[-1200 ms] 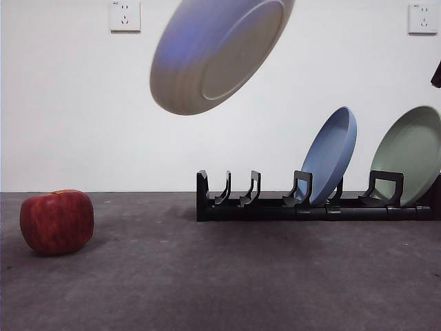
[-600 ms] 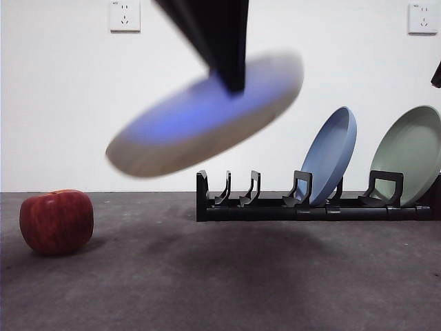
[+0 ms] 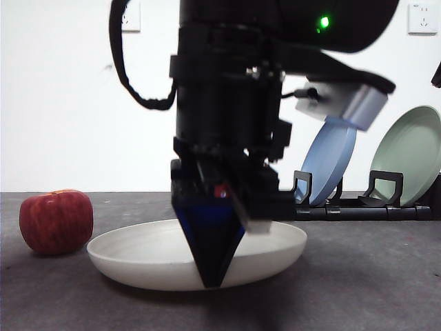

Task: Take the yellow plate from the plate rack,put the plate on the table,take the apple from the table,put the apple in the plate

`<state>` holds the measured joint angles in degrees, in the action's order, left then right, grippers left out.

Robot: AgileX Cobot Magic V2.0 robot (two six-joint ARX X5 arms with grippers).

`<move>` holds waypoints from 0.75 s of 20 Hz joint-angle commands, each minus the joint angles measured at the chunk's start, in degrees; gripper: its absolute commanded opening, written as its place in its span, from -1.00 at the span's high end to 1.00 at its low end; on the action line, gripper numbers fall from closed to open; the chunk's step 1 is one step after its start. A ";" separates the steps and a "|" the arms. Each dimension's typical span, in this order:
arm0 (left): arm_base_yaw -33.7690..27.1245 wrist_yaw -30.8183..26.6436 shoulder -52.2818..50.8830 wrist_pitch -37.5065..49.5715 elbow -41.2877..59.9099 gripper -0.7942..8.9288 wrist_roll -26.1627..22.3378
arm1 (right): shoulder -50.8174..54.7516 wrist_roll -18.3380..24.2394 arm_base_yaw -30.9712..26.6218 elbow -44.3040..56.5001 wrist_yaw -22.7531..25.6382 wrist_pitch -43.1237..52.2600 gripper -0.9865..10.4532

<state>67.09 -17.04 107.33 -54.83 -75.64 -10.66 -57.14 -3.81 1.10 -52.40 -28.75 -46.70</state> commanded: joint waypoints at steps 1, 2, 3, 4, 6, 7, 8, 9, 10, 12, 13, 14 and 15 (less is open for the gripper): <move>0.24 0.33 1.33 -1.03 0.48 0.76 -3.06 | -0.09 0.61 0.07 -0.26 -0.20 0.11 0.83; 0.17 0.26 1.33 -0.90 0.46 0.60 -3.15 | -0.09 0.68 0.07 -0.26 -0.17 0.13 0.83; 0.17 0.26 1.31 -0.59 0.46 0.33 -3.08 | -0.09 0.87 0.07 -0.26 -0.17 0.13 0.83; -0.02 0.07 1.18 -0.20 0.46 0.02 -2.78 | -0.09 0.87 0.07 -0.26 -0.20 0.11 0.83; -0.48 -1.03 1.09 -0.09 0.17 -0.56 -1.31 | -0.09 0.90 0.07 -0.26 -0.20 0.13 0.83; -0.50 -0.98 1.09 -0.28 -0.13 -0.66 -1.33 | -0.09 0.90 0.07 -0.26 -0.17 0.13 0.83; -0.50 -0.81 1.03 -0.92 -0.72 -0.66 -1.36 | -0.09 0.92 0.07 -0.26 -0.20 0.15 0.83; -0.50 -0.76 0.87 -1.75 -1.49 -0.66 -1.36 | -0.09 0.98 0.07 -0.26 -0.20 0.15 0.83; -0.50 -0.70 0.46 -2.71 -2.36 -0.66 -1.33 | -0.09 1.03 0.07 -0.26 -0.20 0.22 0.83; -0.50 -0.52 -1.22 -4.83 -4.07 -0.66 -0.94 | -0.09 1.03 0.07 -0.26 -0.20 0.35 0.83; -0.44 -0.57 -2.34 -6.47 -5.05 -0.66 -0.28 | -0.09 1.01 0.07 -0.26 -0.22 0.35 0.83; -0.42 -0.55 -3.72 -8.70 -6.08 -0.65 0.46 | -0.09 1.03 0.07 -0.26 -0.22 0.42 0.83; -0.42 -0.57 -5.42 -10.82 -6.88 -0.65 1.29 | -0.09 1.03 0.07 -0.26 -0.24 0.76 0.83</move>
<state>66.67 -17.52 102.17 -65.39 -82.50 -10.76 -57.14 -3.40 1.10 -52.40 -28.77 -46.41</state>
